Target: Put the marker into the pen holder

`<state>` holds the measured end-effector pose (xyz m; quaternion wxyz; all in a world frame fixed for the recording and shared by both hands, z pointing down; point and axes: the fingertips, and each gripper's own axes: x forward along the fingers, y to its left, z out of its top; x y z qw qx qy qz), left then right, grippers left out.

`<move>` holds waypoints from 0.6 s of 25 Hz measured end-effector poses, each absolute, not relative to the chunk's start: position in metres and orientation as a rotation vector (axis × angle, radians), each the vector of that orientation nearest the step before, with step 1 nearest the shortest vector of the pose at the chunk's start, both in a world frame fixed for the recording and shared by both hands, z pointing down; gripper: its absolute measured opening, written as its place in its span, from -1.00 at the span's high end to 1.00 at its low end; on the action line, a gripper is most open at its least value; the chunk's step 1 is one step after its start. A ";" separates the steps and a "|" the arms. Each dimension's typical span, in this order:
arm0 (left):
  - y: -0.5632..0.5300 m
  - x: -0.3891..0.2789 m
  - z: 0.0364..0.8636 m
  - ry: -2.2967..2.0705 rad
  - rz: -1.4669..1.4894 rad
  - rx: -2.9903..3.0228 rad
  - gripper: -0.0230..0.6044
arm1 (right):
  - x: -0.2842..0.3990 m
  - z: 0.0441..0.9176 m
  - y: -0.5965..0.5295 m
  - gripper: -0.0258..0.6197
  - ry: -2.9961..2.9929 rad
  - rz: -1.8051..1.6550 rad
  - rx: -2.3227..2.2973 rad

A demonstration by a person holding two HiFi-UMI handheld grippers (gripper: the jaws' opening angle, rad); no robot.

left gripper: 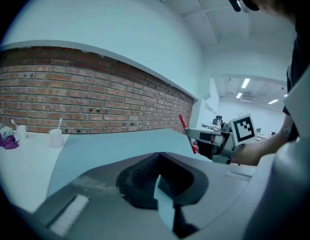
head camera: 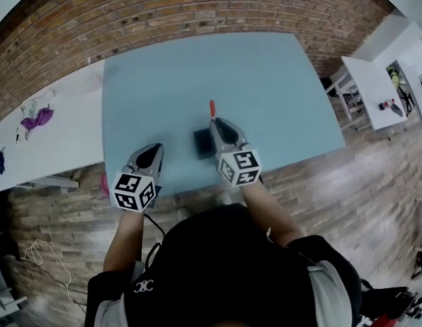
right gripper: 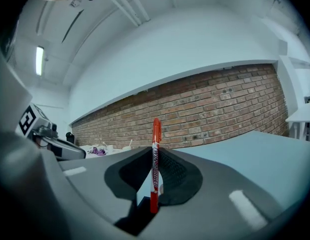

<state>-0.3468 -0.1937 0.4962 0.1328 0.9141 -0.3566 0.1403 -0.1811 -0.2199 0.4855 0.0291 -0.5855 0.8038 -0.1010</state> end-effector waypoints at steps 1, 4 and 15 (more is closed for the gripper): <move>-0.193 -0.347 0.497 -1.044 0.416 2.647 0.91 | -0.185 0.489 -0.225 0.76 2.498 -0.307 -1.811; -0.189 -0.344 0.495 -1.080 0.423 2.631 0.91 | -0.193 0.507 -0.232 0.77 2.578 -0.301 -1.839; -0.183 -0.352 0.496 -1.174 0.439 2.588 0.91 | -0.209 0.543 -0.236 0.76 2.763 -0.274 -1.847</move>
